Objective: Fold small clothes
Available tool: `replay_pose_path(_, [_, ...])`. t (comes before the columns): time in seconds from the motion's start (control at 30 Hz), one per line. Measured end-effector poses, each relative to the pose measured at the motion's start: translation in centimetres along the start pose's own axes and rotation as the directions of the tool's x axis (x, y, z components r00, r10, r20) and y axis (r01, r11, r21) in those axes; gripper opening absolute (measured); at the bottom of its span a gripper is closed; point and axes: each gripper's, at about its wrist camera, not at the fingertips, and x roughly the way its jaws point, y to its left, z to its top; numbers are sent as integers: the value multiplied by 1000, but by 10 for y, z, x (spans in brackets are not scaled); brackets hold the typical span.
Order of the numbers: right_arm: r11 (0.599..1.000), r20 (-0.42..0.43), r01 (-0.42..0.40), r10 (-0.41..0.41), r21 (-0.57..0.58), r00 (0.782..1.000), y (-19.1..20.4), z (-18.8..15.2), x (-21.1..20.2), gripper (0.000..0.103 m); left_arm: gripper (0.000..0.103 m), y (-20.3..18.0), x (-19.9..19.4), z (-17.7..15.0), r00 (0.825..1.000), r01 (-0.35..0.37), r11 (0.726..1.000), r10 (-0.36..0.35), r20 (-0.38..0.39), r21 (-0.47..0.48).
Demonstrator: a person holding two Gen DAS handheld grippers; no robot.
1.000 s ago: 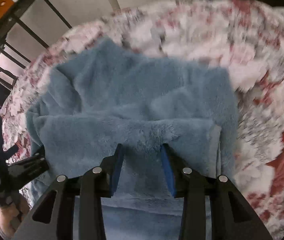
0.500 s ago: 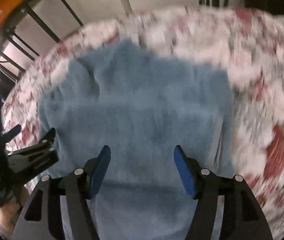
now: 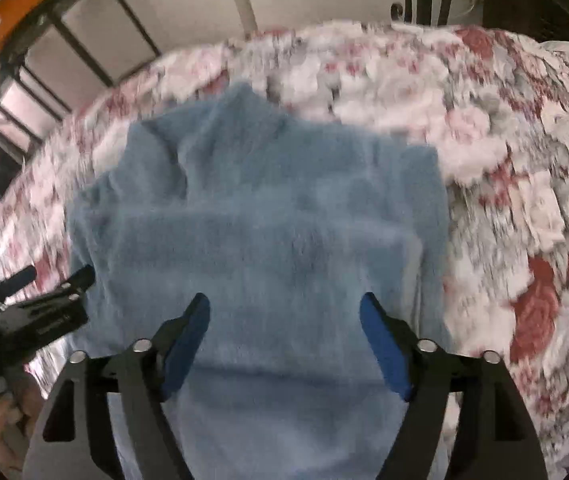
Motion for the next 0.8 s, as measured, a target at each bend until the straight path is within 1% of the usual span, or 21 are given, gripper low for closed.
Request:
replay_pose_path(0.03, [1000, -62, 5, -7, -27, 998, -3, -8, 15, 86, 99, -4, 9, -11, 998, 8, 1000, -7, -63, 19])
replay_pose_path(0.07, [996, -80, 26, -33, -86, 996, 0, -12, 23, 87, 99, -12, 25, -24, 991, 2, 999, 4, -135, 45])
replay_pose_path(0.1, [990, -70, 47, -56, -133, 996, 4, -16, 21, 87, 99, -13, 30, -33, 990, -5, 999, 11, -141, 41])
replay_pose_path(0.13, [982, -47, 79, -88, -172, 995, 10, -19, 15, 87, 99, -12, 29, -40, 992, -6, 1000, 8, -122, 15])
replay_pose_path(0.17, [981, -30, 87, -93, -172, 995, 13, -21, 5, 87, 99, -8, 21, -45, 994, -3, 1000, 0, -113, -23])
replay_pose_path(0.23, [991, 7, 22, -21, -130, 1000, 11, -25, -21, 87, 99, -1, 10, -51, 991, 4, 998, -13, -132, -66])
replay_pose_path(0.27, [994, 22, -10, 12, -113, 1000, 8, -28, -32, 87, 99, 4, 0, -58, 992, 12, 996, -23, -125, -90])
replay_pose_path(0.3, [995, 34, -20, 24, -101, 999, 5, -31, -41, 88, 99, 7, -6, -62, 993, 12, 995, -24, -116, -102])
replay_pose_path(0.37, [997, 45, -4, 7, -76, 999, -9, -39, -52, 89, 99, 13, -18, -72, 995, 1, 993, -13, -102, -119])
replay_pose_path(0.43, [999, 25, 10, -10, -31, 1000, -24, -47, -59, 89, 99, 20, -24, -80, 995, -8, 991, -6, -103, -134])
replay_pose_path(0.57, [998, 7, 5, -5, 56, 1000, -46, -63, -65, 89, 99, 35, -33, -100, 992, -16, 986, -6, -128, -168])
replay_pose_path(0.63, [996, 5, 10, -11, 84, 1000, -54, -78, -73, 89, 99, 42, -31, -107, 989, -19, 983, -8, -147, -181])
replay_pose_path(0.73, [993, -2, 9, -9, 115, 1000, -71, -90, -80, 89, 99, 51, -33, -122, 986, -23, 981, -9, -165, -193])
replay_pose_path(0.8, [992, -3, 7, -7, 128, 1000, -76, -93, -82, 89, 99, 52, -33, -127, 984, -14, 979, -24, -179, -205])
